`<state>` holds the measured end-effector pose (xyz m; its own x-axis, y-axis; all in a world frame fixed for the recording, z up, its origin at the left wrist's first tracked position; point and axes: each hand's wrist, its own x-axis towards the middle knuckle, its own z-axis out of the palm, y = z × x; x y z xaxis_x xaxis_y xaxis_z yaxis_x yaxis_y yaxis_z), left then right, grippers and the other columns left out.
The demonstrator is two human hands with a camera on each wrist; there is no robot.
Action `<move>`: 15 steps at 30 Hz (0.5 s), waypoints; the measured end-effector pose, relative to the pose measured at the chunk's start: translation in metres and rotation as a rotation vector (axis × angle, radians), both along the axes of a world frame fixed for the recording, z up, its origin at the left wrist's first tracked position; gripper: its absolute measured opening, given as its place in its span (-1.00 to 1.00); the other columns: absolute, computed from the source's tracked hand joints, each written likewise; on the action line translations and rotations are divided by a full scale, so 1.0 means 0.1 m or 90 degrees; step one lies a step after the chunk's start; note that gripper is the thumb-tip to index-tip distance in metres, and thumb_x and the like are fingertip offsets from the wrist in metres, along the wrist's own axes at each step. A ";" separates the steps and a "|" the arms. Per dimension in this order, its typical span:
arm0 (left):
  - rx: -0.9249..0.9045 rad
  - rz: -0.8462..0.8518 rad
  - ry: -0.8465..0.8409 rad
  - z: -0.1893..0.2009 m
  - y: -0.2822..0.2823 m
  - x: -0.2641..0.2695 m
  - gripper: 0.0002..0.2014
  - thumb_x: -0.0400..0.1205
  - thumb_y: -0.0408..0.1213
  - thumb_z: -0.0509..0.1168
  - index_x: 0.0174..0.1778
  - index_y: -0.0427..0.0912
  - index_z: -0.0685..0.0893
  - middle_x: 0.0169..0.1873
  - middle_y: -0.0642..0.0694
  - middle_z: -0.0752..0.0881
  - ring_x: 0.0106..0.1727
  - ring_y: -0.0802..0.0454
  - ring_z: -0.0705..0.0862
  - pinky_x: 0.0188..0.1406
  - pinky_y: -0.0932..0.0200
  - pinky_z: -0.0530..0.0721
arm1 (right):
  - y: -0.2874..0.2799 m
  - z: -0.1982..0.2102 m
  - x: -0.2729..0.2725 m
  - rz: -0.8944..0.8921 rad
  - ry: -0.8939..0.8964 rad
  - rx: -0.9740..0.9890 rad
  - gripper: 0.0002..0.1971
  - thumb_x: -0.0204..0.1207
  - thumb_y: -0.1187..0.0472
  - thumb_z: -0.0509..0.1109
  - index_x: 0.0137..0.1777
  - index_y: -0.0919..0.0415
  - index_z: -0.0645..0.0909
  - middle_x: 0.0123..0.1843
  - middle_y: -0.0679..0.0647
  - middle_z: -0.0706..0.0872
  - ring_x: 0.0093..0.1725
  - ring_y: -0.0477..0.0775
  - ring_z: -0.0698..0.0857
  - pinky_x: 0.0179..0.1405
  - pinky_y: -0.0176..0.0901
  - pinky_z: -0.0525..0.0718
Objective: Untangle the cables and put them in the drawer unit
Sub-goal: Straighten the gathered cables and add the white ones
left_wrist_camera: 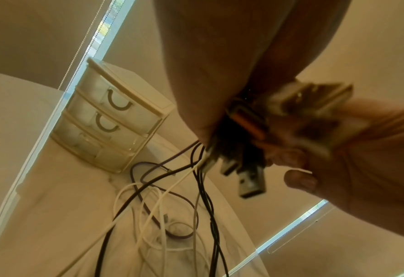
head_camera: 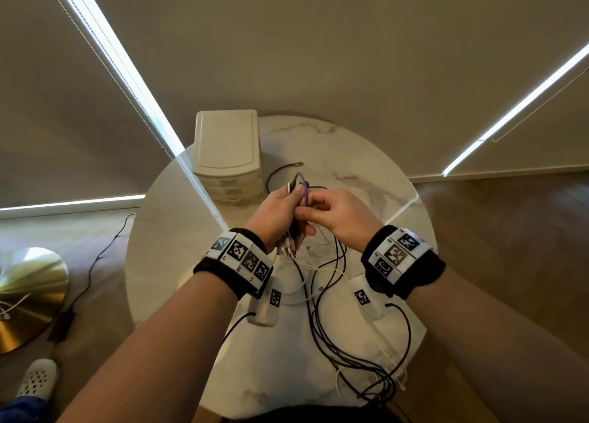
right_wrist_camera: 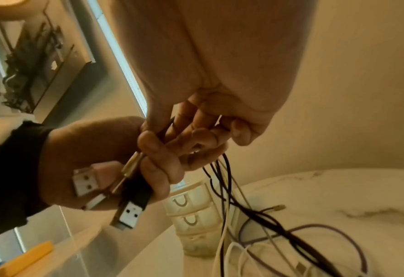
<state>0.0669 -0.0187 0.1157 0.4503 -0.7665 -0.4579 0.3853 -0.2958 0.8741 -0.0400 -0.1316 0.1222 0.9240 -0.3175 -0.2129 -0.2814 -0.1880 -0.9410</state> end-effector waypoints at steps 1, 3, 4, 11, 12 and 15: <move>0.014 0.001 -0.014 0.00 0.00 -0.01 -0.66 0.89 -0.03 0.08 0.12 -0.24 0.60 -0.43 -0.15 0.66 -0.56 0.01 0.64 -0.72 0.21 0.56 | 0.00 0.00 0.00 0.006 0.002 -0.037 -0.83 0.62 0.16 0.51 -0.07 0.29 0.74 -0.28 0.09 0.84 -0.19 0.13 0.84 0.09 0.08 0.76; 0.054 0.003 -0.068 -0.03 0.02 -0.01 -0.62 0.88 0.02 0.08 0.08 -0.20 0.62 -0.53 -0.11 0.58 -0.64 0.01 0.51 -0.76 0.23 0.46 | -0.04 0.01 0.01 -0.017 0.016 -0.145 -0.81 0.53 0.03 0.59 -0.15 0.14 0.72 -0.25 -0.01 0.81 -0.22 -0.16 0.75 -0.05 -0.03 0.70; 0.069 0.008 -0.106 -0.06 0.03 0.01 -0.61 0.88 0.03 0.09 0.04 -0.19 0.65 -0.55 -0.07 0.57 -0.65 0.03 0.47 -0.70 0.21 0.45 | -0.07 0.02 0.01 -0.042 0.017 -0.217 -0.76 0.47 -0.05 0.61 -0.20 0.08 0.69 -0.23 -0.06 0.76 -0.24 -0.21 0.67 -0.13 -0.09 0.63; 0.013 -0.053 -0.149 0.09 0.16 0.14 -0.47 0.79 0.19 0.20 0.00 -0.25 0.80 -0.53 0.08 0.43 -0.55 0.08 0.33 -0.53 0.15 0.36 | -0.37 -0.04 0.05 -0.008 -0.008 -0.270 -0.51 0.62 0.19 0.46 0.50 -0.19 0.53 0.39 -0.09 0.58 0.27 -0.16 0.61 0.27 -0.40 0.54; -0.012 -0.079 -0.162 0.15 0.16 0.15 -0.52 0.79 0.14 0.24 -0.04 -0.23 0.79 -0.52 0.07 0.45 -0.54 0.06 0.35 -0.52 0.11 0.36 | -0.34 -0.06 0.10 0.010 -0.037 -0.231 -0.57 0.60 0.23 0.47 0.43 -0.11 0.60 0.36 -0.11 0.64 0.31 -0.18 0.61 0.31 -0.40 0.51; -0.075 -0.069 -0.139 0.35 0.14 0.22 -0.52 0.82 -0.01 0.26 0.05 -0.49 0.66 -0.48 -0.02 0.43 -0.52 0.01 0.31 -0.51 0.03 0.30 | -0.31 -0.10 0.27 -0.026 -0.117 -0.059 -0.88 0.59 0.16 0.45 0.10 0.01 0.69 -0.06 -0.16 0.80 0.04 -0.09 0.76 0.22 0.01 0.69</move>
<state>0.0886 -0.0051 0.1507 0.4411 -0.8578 -0.2636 0.1548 -0.2166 0.9639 -0.0134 -0.1628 0.1120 0.9306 -0.3659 -0.0108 -0.1165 -0.2680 -0.9564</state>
